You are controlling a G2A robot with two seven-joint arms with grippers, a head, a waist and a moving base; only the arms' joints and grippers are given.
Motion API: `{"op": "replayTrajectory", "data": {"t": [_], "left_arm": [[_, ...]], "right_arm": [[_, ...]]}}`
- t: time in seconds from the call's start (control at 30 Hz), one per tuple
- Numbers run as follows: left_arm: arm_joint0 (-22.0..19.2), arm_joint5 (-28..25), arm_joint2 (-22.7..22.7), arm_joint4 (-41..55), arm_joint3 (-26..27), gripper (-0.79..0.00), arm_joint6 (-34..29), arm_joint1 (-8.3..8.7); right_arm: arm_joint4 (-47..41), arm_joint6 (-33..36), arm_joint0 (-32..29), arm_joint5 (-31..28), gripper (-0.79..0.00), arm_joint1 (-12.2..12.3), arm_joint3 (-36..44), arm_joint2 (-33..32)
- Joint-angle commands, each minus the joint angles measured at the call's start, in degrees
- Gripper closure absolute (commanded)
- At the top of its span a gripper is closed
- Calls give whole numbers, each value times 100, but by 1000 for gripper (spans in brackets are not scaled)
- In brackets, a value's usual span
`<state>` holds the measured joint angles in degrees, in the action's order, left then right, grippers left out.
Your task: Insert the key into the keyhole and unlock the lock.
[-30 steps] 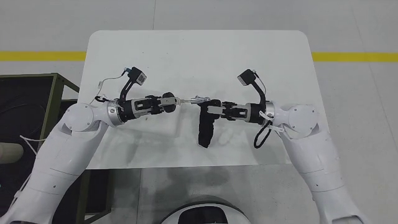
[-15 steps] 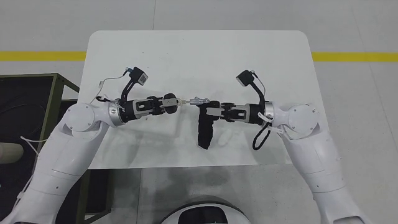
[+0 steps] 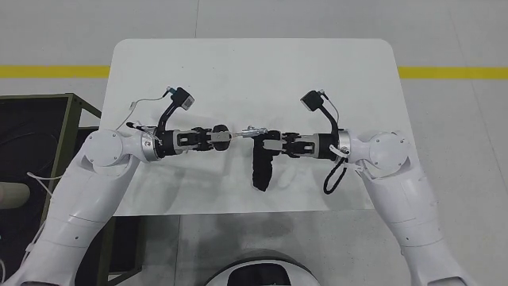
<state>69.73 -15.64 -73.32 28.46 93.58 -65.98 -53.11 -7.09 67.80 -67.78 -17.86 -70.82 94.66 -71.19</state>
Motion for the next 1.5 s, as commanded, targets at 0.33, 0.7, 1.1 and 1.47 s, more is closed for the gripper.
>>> {"op": "replayTrajectory", "data": {"t": [0.33,0.7,1.1,1.47], "left_arm": [[362,-792,-234,-1493,554,0,847,15],[724,-2386,-391,-3701,862,0,2466,-78],[887,-3590,-536,-7090,1136,0,4286,-218],[953,-3078,-408,-11111,1210,0,7757,-364]], "right_arm": [[106,-246,-279,28,0,21,221,-70],[207,-367,-401,95,0,102,414,-240],[149,-461,-332,119,0,154,370,-235],[103,-524,-282,167,0,194,308,-191]]}}
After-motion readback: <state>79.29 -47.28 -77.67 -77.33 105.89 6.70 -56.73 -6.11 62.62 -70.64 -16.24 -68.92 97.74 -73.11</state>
